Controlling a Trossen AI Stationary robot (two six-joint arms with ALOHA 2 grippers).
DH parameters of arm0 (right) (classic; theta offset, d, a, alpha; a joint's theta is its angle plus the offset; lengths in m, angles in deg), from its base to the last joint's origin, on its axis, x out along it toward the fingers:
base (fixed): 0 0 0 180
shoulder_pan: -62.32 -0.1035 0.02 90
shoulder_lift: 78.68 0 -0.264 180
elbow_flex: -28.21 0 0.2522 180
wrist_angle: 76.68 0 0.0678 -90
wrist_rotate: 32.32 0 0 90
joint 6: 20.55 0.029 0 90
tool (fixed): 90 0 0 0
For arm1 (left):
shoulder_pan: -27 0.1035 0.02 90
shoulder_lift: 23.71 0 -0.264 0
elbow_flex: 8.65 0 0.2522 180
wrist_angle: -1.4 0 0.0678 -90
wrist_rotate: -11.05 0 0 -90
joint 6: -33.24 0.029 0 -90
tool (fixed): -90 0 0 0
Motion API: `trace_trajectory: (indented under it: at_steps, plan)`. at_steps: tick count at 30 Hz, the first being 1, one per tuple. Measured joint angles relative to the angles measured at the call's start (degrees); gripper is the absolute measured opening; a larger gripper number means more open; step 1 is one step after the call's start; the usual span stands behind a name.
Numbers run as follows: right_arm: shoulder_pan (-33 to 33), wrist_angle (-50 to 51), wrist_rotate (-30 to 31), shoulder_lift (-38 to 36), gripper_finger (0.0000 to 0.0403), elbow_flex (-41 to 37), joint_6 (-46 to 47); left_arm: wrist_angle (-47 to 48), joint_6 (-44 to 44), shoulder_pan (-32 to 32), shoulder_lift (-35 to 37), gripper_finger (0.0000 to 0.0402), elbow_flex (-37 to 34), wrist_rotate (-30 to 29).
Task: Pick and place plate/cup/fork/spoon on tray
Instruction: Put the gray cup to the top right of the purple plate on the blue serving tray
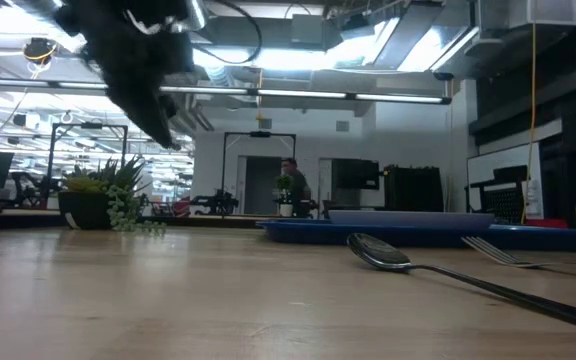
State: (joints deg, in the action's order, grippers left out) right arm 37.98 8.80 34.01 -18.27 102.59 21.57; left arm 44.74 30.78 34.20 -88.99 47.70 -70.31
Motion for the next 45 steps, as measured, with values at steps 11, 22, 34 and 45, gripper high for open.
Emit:
trace_trajectory:
  at_steps: [11, 22, 34, 45]
  plan:
    - [-14.42, -0.02, 9.52, -1.24, 0.0065, 0.25, 11.66, -26.52, -1.9, -1.37, 18.41, 0.0079, -22.7, -4.2]
    - [-16.06, -0.24, 10.66, -1.21, 0.0065, 0.25, 16.12, -46.96, -7.57, -0.89, 43.72, 0.0079, -42.14, -6.2]
    - [-16.06, -0.15, 15.22, -1.21, 0.0065, 0.25, 13.67, -34.03, -3.59, -4.1, 57.12, 0.0079, -41.99, -11.29]
    - [-16.03, -0.04, 17.02, -1.21, 0.0065, 0.25, 12.85, -30.2, 0.39, -4.76, 60.92, 0.0079, -41.9, -12.01]
